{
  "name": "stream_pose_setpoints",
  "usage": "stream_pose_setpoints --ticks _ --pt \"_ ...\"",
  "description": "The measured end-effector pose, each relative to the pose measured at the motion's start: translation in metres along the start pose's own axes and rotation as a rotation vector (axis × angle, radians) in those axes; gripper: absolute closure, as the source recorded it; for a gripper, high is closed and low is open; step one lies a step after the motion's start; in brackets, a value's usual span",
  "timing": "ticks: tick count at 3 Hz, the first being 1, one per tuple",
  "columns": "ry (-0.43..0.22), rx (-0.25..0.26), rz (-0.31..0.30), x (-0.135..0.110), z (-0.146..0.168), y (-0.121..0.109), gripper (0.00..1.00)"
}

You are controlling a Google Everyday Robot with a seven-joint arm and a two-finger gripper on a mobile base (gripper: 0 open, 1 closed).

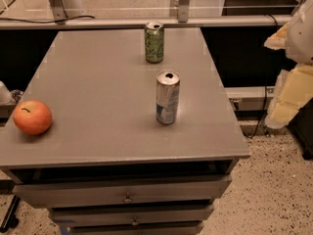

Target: Knock redbull can over

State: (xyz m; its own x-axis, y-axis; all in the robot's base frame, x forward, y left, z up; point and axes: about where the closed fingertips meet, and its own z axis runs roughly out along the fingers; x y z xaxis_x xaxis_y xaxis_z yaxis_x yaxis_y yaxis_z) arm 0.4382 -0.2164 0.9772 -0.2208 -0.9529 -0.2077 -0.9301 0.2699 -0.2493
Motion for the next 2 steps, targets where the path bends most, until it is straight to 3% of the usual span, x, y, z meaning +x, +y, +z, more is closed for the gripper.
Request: stream_pose_setpoints --ticks 2 --pt "-0.027 0.005 0.001 -0.004 0.0054 0.0016 0.0"
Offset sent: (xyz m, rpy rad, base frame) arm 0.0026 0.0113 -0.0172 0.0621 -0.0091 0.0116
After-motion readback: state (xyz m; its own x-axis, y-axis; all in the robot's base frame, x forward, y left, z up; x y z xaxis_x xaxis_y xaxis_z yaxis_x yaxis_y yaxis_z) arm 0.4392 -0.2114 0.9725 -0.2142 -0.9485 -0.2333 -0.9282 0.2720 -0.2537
